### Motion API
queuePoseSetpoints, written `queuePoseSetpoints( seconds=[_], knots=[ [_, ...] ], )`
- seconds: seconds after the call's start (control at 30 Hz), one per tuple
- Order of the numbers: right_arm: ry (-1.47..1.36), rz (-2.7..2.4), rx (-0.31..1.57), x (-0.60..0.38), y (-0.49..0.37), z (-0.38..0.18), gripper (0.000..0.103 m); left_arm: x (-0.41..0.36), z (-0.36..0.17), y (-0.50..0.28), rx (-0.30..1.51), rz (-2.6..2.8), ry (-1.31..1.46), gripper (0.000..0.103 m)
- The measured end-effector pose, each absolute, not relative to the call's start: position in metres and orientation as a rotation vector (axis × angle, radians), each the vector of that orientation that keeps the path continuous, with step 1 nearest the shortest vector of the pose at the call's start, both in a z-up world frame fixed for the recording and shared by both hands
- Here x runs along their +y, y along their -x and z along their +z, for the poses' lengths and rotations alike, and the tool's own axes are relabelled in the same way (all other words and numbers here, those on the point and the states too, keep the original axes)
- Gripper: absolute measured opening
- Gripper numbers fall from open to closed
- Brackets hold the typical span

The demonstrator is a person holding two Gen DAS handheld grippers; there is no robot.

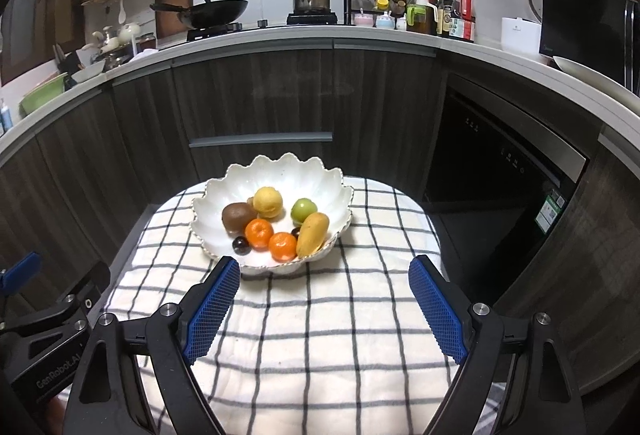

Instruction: Organize fruits

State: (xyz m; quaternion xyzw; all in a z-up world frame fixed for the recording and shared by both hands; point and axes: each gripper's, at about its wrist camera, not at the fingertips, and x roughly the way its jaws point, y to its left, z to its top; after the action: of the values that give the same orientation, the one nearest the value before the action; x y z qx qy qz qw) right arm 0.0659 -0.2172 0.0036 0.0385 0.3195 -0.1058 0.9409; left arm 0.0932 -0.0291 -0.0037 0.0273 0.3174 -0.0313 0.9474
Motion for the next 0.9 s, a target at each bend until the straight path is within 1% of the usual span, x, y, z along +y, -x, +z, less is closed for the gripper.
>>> queuePoseSetpoints(
  seconds=[0.3, 0.9],
  knots=[
    [-0.09, -0.204, 0.646, -0.212, -0.038, 0.007, 0.087, -0.024, 0.006, -0.067, 0.63, -0.066, -0.064, 0.103],
    [-0.085, -0.203, 0.645, -0.208, 0.006, 0.006, 0.087, -0.017, 0.007, -0.024, 0.643, -0.076, -0.081, 0.103]
  ],
)
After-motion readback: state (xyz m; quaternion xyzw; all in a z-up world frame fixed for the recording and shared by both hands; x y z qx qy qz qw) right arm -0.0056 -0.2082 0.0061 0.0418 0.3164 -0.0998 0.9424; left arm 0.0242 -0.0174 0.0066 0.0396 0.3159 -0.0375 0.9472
